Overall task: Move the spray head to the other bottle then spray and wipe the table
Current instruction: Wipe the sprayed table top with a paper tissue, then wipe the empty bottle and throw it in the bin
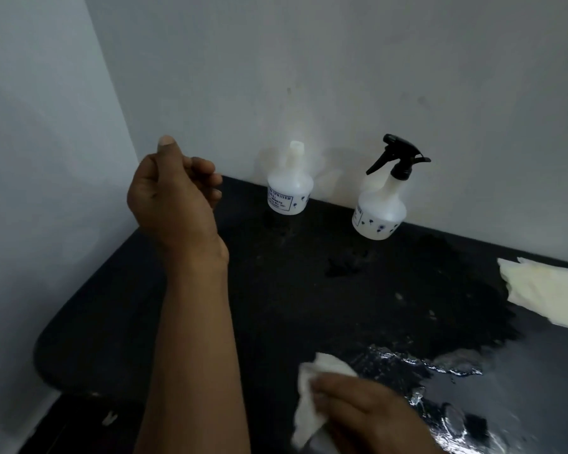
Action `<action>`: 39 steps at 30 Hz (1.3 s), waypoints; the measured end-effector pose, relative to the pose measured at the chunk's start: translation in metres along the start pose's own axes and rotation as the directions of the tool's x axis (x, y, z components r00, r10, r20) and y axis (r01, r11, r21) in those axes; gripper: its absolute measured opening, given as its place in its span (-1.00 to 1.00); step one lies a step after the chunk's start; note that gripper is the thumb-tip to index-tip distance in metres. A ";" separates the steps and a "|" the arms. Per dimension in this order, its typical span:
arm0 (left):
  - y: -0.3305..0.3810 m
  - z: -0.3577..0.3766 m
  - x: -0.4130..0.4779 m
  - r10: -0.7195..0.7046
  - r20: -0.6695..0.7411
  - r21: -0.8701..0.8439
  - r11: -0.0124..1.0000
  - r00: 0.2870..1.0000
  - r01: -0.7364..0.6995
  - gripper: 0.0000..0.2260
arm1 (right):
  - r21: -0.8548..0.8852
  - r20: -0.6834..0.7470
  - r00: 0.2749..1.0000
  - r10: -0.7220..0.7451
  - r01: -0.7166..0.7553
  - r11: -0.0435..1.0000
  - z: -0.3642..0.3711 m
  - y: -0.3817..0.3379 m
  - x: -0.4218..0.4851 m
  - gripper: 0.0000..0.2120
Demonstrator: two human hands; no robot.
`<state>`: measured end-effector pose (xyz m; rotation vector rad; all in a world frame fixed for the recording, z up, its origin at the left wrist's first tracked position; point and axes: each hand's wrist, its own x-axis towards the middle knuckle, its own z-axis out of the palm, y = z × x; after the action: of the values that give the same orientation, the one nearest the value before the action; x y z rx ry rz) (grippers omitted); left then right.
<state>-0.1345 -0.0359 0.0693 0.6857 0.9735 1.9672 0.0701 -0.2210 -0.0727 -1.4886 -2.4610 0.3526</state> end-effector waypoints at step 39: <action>-0.193 0.073 0.065 -0.236 0.562 0.814 0.326 0.793 -0.480 -0.28 | 0.945 0.168 0.783 0.600 0.044 -0.323 -0.072 0.102 0.003 -0.62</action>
<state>-0.0317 0.1182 -0.0425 1.9881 1.6425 0.8733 0.1774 -0.1666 -0.0384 -0.9802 -0.4837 1.4838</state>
